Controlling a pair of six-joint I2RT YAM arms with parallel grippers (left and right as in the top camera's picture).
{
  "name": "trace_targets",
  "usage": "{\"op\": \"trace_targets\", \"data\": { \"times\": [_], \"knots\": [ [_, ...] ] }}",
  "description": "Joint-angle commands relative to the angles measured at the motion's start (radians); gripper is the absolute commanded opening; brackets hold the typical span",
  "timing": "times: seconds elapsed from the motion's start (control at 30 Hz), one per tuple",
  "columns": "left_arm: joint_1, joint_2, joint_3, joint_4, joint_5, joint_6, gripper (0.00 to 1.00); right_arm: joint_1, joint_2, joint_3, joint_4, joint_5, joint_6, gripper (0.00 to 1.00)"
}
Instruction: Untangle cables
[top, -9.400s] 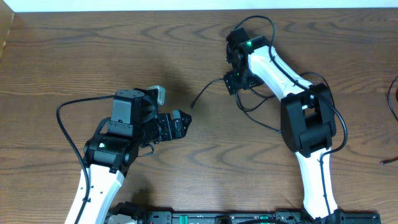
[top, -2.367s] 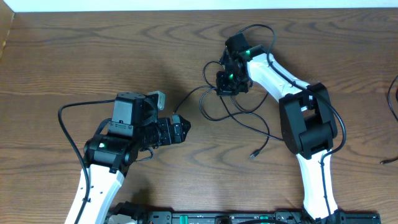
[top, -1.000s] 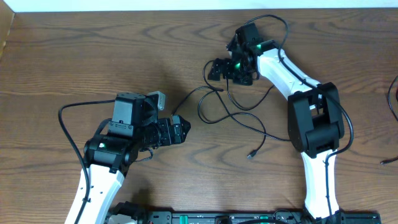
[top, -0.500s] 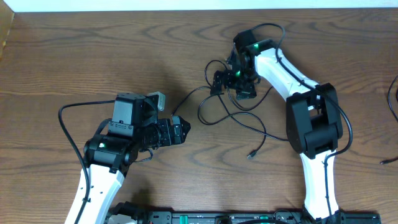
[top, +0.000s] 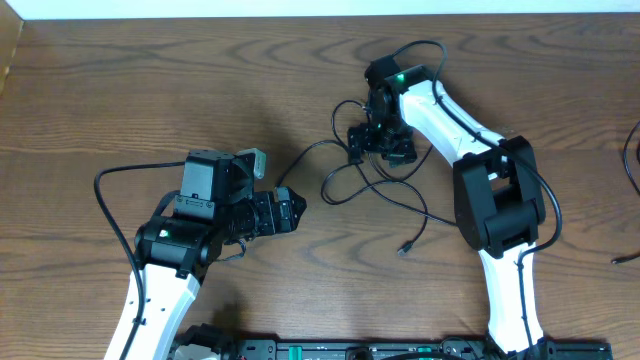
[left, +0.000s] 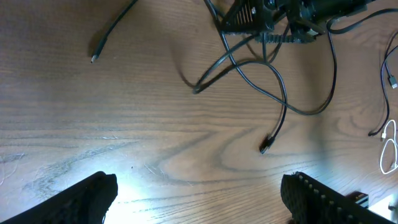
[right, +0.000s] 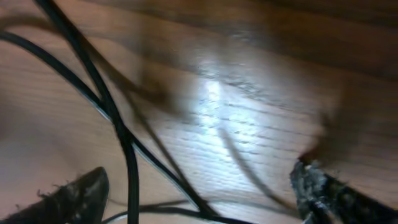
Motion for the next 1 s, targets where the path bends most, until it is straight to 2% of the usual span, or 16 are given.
{"op": "trace_targets", "data": {
  "times": [0.0,0.1,0.2,0.23,0.33,0.37,0.53,0.63,0.77,0.87,0.97],
  "knots": [
    [-0.004,0.000,0.007,-0.007,-0.005,0.024,0.90,-0.001,0.045,-0.032,-0.004,0.083,-0.001,0.75],
    [-0.004,0.000,0.007,-0.010,-0.005,0.024,0.90,-0.001,0.045,-0.032,-0.012,0.089,-0.002,0.64],
    [-0.004,0.000,0.007,-0.010,-0.005,0.024,0.90,-0.001,0.045,-0.032,-0.017,0.103,-0.001,0.47],
    [-0.004,0.000,0.007,-0.010,-0.005,0.024,0.90,-0.001,0.045,-0.032,-0.018,0.103,-0.001,0.47],
    [-0.004,0.000,0.007,-0.010,-0.005,0.024,0.90,-0.002,0.045,-0.032,-0.018,0.106,-0.001,0.27],
    [-0.004,0.000,0.007,-0.010,-0.005,0.024,0.90,-0.002,0.045,-0.032,-0.018,0.105,-0.001,0.26],
    [-0.004,0.000,0.007,-0.010,-0.005,0.024,0.90,-0.002,0.045,-0.032,-0.013,0.105,-0.001,0.31],
    [-0.004,0.000,0.007,-0.010,-0.005,0.024,0.90,-0.002,0.045,-0.032,0.012,0.105,-0.006,0.40],
    [-0.004,0.000,0.007,-0.010,-0.005,0.024,0.90,-0.005,0.044,-0.029,0.102,0.103,-0.020,0.66],
    [-0.004,0.000,0.007,-0.010,-0.005,0.024,0.90,-0.012,0.044,-0.001,0.143,0.082,-0.026,0.71],
    [-0.004,0.000,0.007,-0.010,-0.006,0.025,0.90,-0.018,0.039,0.061,0.152,0.010,-0.071,0.70]
  ]
}}
